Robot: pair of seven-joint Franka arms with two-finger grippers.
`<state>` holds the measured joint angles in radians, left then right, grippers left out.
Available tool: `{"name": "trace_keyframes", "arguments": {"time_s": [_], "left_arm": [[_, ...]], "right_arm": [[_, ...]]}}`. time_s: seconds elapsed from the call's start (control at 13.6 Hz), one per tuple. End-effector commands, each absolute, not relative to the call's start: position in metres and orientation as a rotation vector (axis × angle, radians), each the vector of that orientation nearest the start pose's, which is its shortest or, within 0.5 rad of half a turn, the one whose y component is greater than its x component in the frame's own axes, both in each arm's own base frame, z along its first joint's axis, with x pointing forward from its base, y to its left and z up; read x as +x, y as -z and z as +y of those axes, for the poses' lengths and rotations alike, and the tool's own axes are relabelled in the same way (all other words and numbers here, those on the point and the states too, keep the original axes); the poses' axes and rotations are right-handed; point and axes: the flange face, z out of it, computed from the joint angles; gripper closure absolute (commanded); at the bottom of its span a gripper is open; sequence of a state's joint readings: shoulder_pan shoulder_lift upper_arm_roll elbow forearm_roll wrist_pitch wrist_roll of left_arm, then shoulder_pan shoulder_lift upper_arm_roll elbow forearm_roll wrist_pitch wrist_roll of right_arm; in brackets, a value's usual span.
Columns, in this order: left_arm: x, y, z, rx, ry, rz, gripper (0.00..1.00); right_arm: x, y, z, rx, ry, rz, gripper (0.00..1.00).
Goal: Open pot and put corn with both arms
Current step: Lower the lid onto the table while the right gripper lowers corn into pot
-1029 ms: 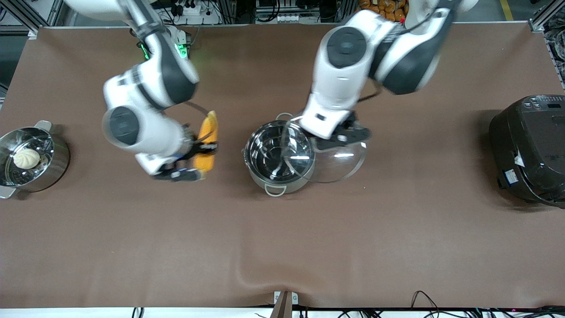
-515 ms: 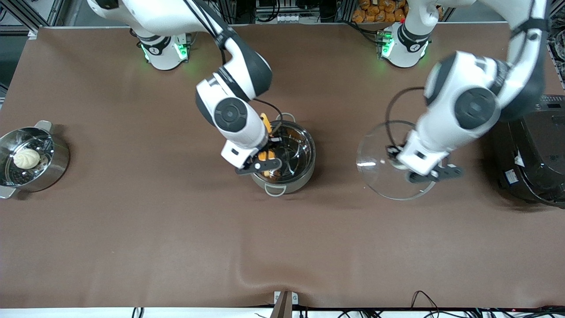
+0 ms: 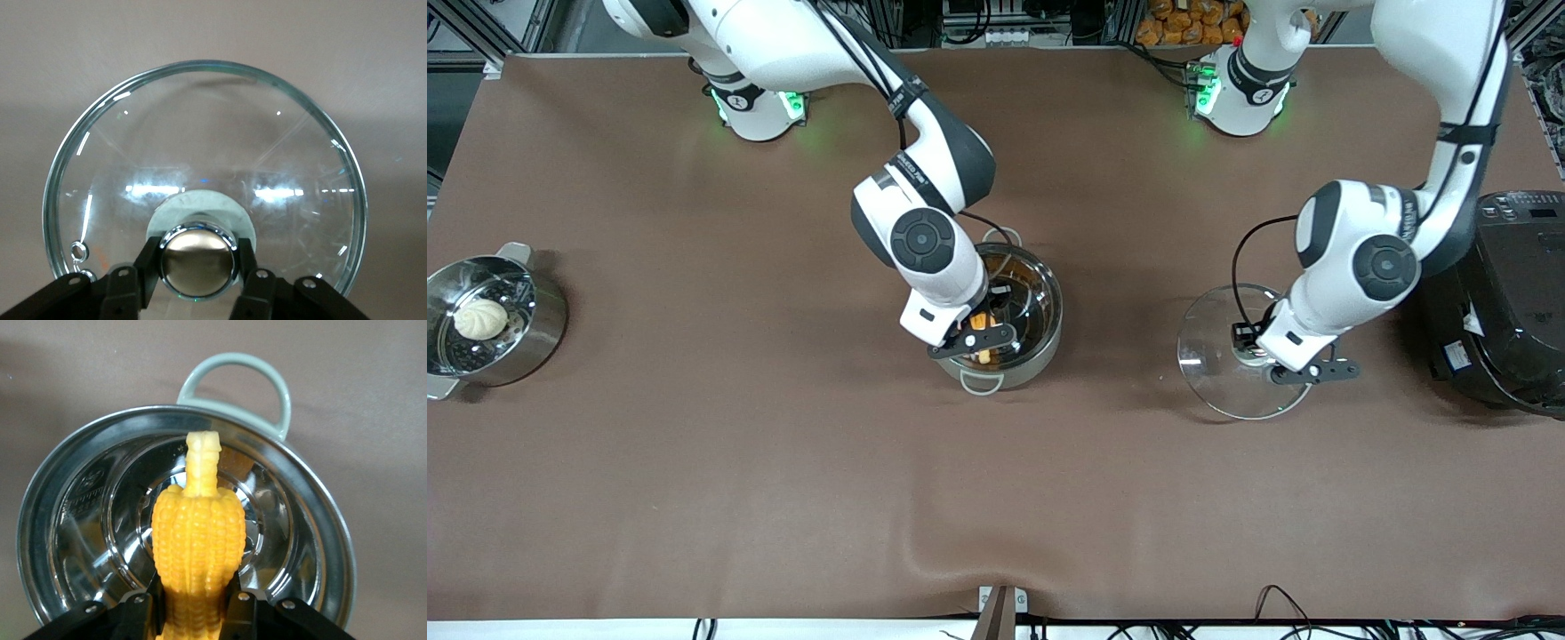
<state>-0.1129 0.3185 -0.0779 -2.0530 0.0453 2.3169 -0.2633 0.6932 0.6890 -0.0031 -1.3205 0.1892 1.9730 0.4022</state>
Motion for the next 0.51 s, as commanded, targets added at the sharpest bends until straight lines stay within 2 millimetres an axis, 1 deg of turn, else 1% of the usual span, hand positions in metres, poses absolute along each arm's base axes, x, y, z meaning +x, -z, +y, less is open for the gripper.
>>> {"name": "trace_keyframes", "arguments": {"time_s": [0.0,0.07,0.15,0.22,0.29,0.44], "left_arm": [[0.563,-0.279,-0.092,-3.087,-0.016,-0.008,1.00],[0.559,-0.272,-0.087,-3.089,-0.012,-0.015,1.00],[0.555,-0.264,-0.085,-3.091,-0.012,-0.016,1.00],[0.552,-0.257,-0.082,-3.094,-0.006,-0.023,1.00],[0.551,-0.253,-0.078,-3.097,-0.002,-0.033,1.00],[0.549,-0.244,-0.078,-3.096,-0.024,-0.035,1.00]], "right_arm": [[0.558,-0.324,0.482,-3.007,-0.158,-0.341,0.84],[0.553,-0.321,0.488,-3.009,-0.158,-0.356,0.54],[0.553,-0.320,0.491,-3.003,-0.127,-0.357,0.01],[0.552,-0.322,0.498,-2.990,-0.086,-0.349,0.00],[0.552,-0.322,0.498,-2.995,-0.085,-0.304,0.00],[0.550,-0.321,0.500,-3.002,-0.093,-0.236,0.00]]}}
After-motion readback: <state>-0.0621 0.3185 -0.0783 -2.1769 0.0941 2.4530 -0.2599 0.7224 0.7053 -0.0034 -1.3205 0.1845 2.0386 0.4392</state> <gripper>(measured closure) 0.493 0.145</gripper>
